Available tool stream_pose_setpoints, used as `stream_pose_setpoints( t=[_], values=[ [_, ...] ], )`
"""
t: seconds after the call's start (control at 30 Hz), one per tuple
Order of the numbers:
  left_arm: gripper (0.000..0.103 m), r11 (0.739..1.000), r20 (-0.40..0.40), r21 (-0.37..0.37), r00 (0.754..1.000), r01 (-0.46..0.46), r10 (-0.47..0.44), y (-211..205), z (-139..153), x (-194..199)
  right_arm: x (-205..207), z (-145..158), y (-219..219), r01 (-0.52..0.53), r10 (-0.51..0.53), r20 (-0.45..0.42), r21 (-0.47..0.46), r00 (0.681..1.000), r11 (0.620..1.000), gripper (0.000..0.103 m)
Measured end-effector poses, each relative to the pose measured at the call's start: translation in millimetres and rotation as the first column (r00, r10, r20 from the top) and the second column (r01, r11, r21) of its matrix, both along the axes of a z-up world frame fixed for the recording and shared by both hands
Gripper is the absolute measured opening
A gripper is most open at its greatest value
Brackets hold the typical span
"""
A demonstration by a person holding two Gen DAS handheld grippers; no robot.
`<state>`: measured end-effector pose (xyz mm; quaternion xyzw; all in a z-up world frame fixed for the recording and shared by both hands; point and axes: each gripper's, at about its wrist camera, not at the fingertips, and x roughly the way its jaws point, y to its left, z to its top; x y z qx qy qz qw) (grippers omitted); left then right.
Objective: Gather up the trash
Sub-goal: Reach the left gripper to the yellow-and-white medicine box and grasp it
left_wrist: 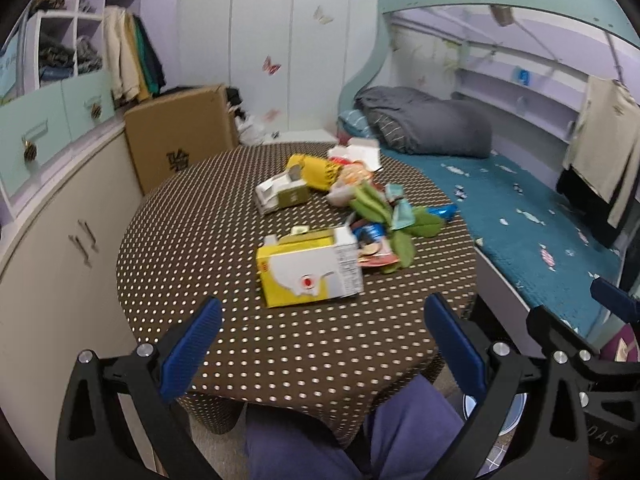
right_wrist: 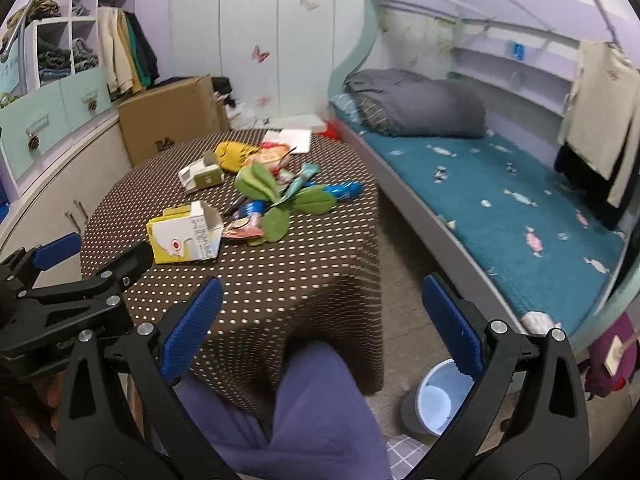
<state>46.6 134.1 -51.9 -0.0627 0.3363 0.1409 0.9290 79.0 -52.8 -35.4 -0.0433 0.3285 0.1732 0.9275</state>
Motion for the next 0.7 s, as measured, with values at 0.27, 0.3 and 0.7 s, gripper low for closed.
stream_pose_setpoints(
  t=[0.27,0.3,0.7],
  values=[
    [0.099,0.997,-0.079,-0.044,0.995,-0.069,0.065,32.3,-23.1,23.8,30.4,-19.2,25.7,-0.041,0.04,-0.09,-0.013,0.995,0.999,0.098],
    [0.099,0.996,-0.09,-0.051,0.993,-0.075,0.07,35.8,-26.3,27.5,35.5,-22.2,29.5,-0.046,0.044,-0.104,-0.014,0.994,0.999,0.098],
    [0.099,0.98,-0.138,-0.183,0.989,-0.077,0.052,58.8,-52.5,69.2,78.4,-46.4,40.0,-0.047,0.045,-0.199,-0.007,0.979,0.999,0.098]
  ],
)
